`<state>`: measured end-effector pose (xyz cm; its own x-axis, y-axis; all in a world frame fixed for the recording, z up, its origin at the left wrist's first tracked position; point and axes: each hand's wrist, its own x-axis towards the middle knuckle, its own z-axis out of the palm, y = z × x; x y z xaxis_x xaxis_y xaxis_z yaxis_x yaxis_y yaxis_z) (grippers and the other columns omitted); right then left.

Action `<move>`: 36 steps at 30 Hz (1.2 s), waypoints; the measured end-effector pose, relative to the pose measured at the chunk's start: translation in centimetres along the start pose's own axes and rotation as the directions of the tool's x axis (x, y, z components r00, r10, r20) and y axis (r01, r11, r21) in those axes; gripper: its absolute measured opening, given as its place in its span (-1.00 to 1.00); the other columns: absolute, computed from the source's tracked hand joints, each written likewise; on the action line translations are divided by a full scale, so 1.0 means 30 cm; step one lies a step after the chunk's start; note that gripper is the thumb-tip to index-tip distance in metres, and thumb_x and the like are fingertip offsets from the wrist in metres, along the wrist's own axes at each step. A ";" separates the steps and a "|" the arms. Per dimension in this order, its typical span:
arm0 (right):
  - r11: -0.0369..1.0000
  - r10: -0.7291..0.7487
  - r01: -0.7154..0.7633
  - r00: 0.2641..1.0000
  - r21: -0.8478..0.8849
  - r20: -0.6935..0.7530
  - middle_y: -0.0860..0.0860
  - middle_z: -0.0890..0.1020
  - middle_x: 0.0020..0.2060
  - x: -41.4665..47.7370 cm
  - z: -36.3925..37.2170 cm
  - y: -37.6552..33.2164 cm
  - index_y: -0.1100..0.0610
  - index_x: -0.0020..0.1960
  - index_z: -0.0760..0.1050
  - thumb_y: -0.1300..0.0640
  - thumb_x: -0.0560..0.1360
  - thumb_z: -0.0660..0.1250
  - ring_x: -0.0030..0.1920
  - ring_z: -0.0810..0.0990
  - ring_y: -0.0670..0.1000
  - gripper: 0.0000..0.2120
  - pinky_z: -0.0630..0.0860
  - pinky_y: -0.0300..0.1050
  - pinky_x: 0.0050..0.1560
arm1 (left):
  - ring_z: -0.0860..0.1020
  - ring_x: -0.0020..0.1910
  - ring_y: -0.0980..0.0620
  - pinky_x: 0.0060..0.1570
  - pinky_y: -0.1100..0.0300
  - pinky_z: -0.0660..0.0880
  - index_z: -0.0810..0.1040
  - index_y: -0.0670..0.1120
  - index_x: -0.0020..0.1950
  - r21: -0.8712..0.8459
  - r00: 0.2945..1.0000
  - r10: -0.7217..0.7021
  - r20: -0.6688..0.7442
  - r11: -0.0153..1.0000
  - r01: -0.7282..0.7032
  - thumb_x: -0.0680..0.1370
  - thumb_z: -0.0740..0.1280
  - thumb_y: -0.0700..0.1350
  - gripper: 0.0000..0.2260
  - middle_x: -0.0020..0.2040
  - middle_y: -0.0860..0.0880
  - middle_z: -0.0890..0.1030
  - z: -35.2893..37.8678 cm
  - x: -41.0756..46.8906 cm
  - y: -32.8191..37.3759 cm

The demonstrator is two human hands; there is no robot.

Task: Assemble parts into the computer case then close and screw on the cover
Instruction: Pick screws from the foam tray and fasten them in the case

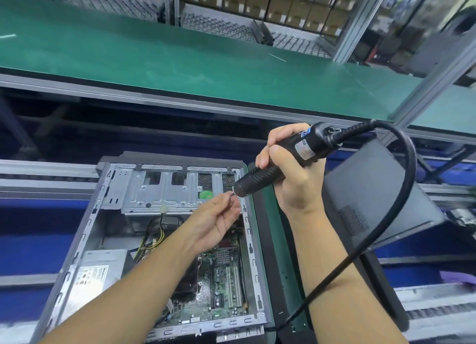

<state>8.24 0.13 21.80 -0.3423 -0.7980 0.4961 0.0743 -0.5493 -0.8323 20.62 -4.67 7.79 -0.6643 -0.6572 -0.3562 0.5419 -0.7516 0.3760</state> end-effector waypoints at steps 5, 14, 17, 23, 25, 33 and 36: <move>1.000 0.002 -0.001 1.000 -0.010 0.007 0.15 0.53 -0.22 -0.009 -0.021 -0.004 0.19 -0.11 0.47 0.31 0.36 0.35 -0.38 0.49 0.17 -0.86 0.47 0.25 -0.21 | 0.63 -0.28 0.08 -0.24 0.29 0.61 0.51 -0.26 0.11 0.167 0.995 0.103 0.013 0.981 -0.104 0.58 0.27 -0.18 -0.82 -0.24 -0.09 0.62 -0.007 0.009 -0.026; 1.000 -0.027 0.026 0.999 0.016 0.019 0.13 0.53 -0.22 -0.016 -0.037 0.008 0.06 -0.13 0.53 0.29 0.35 0.35 -0.37 0.48 0.18 -0.83 0.47 0.14 -0.22 | 0.65 -0.25 0.01 -0.23 0.27 0.62 0.51 -0.31 0.15 0.193 0.970 0.241 -0.021 0.953 -0.233 0.55 0.30 -0.26 -0.79 -0.21 -0.16 0.64 0.006 -0.006 -0.059; 1.000 -0.030 0.030 0.998 -0.003 0.059 0.10 0.55 -0.23 -0.011 -0.045 0.012 0.03 -0.13 0.54 0.29 0.36 0.34 -0.38 0.49 0.17 -0.81 0.48 0.12 -0.23 | 0.64 -0.27 0.03 -0.23 0.28 0.62 0.49 -0.32 0.14 0.184 0.971 0.237 -0.008 0.955 -0.232 0.57 0.27 -0.26 -0.82 -0.19 -0.17 0.62 0.016 -0.011 -0.073; 1.000 0.016 -0.016 0.998 0.007 0.062 0.06 0.56 -0.27 0.010 -0.049 0.021 0.05 -0.15 0.55 0.29 0.35 0.35 -0.39 0.49 0.16 -0.83 0.49 0.11 -0.22 | 0.68 -0.09 -0.08 -0.05 0.16 0.63 0.52 -0.21 0.05 0.641 0.924 0.379 0.056 0.695 -0.324 0.64 0.23 -0.28 -0.91 -0.11 -0.13 0.69 0.010 -0.025 -0.046; 0.999 0.030 -0.032 0.997 0.025 0.065 0.06 0.56 -0.27 0.018 -0.048 0.024 0.05 -0.15 0.55 0.30 0.35 0.34 -0.39 0.49 0.14 -0.83 0.49 0.11 -0.22 | 0.68 -0.06 -0.11 0.02 0.12 0.62 0.56 -0.14 0.03 0.793 0.898 0.427 0.105 0.509 -0.335 0.63 0.27 -0.26 -0.91 -0.05 -0.07 0.71 0.001 -0.027 -0.024; 0.999 0.038 -0.040 0.996 0.026 0.080 0.10 0.54 -0.25 0.061 -0.055 0.044 -0.01 -0.20 0.58 0.27 0.31 0.36 -0.32 0.46 0.18 -0.81 0.47 0.15 -0.21 | 0.53 0.11 0.24 0.13 0.36 0.44 0.64 0.18 0.09 0.914 0.733 0.617 0.287 0.054 -0.403 0.50 0.47 -0.13 -0.76 0.08 0.25 0.57 0.016 -0.007 0.029; 0.999 0.044 -0.045 0.996 0.004 0.076 0.08 0.56 -0.26 0.085 -0.071 0.059 -0.01 -0.19 0.57 0.27 0.31 0.36 -0.34 0.48 0.17 -0.80 0.49 0.11 -0.20 | 0.49 -0.17 0.20 -0.15 0.35 0.41 0.59 0.11 -0.02 0.916 0.645 0.730 0.227 0.065 -0.395 0.54 0.36 0.07 -0.91 -0.13 0.18 0.54 0.000 -0.018 0.005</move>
<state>5.51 -2.35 21.06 -0.2666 -0.8380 0.4761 0.0931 -0.5141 -0.8527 21.05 -4.43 8.04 -0.1501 -0.9594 0.2386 -0.1741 0.2632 0.9489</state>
